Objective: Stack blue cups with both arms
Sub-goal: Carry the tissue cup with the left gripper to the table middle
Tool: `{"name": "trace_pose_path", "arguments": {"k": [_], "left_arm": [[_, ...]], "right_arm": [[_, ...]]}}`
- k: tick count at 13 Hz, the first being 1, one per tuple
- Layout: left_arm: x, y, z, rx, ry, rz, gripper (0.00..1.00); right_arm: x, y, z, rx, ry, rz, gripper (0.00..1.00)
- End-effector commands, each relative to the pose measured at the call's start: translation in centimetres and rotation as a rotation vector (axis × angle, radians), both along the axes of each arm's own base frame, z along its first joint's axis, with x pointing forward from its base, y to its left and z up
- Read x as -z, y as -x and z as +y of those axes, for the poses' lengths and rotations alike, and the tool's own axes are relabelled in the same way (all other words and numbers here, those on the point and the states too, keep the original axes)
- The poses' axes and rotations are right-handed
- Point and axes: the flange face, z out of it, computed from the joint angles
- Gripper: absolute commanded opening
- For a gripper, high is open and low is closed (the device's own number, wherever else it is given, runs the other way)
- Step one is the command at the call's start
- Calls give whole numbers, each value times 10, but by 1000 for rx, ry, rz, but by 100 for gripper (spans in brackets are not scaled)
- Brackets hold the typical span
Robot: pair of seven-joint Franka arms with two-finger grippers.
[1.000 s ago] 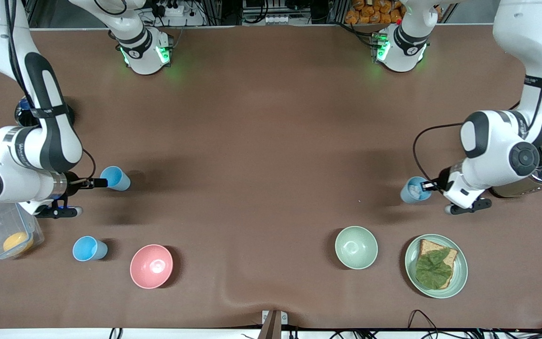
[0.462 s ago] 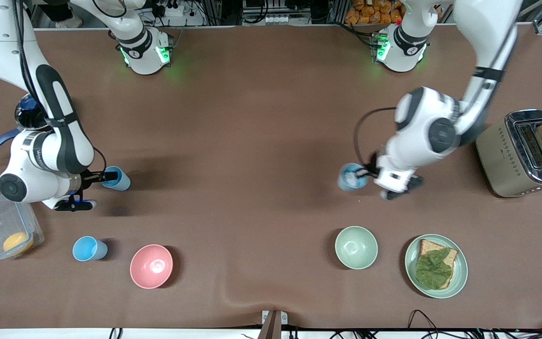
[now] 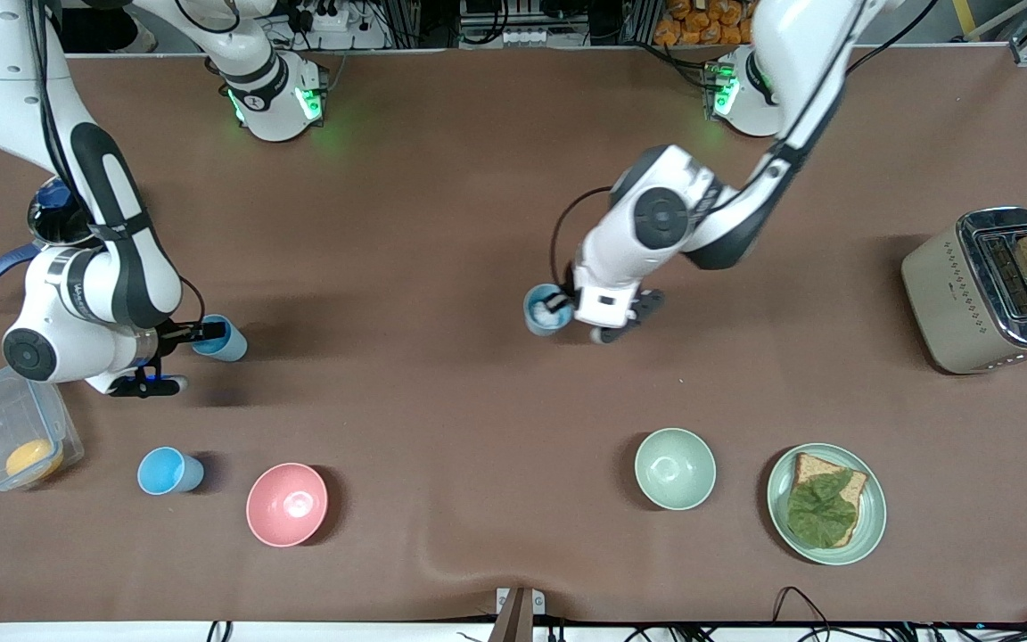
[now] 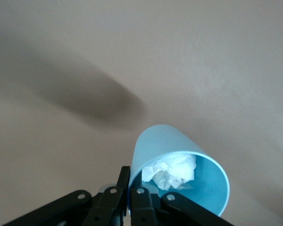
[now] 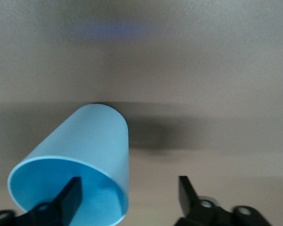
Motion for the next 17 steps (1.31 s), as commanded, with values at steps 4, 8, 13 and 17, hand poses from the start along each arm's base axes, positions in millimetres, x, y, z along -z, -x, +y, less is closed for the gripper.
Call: {"name": "trace_pose_path", "arguments": {"k": [4,8,13,17], "left_arm": [[59,20,-43,-64,-55,-48,0],[73,31,-54,-58,-57,-54,2],[44,19,-48,-77,-39,-96,100],[-47,4,-28,-125,-56,-161,100]], "right_arm": [[-4,-2,1,-3,-8,-37,0],[-16,-5,4,-12,-10,-52,0],[-98,-9,45,-84,-30,-60,0],[-146,-12,105,-1,-100,18,0]]}}
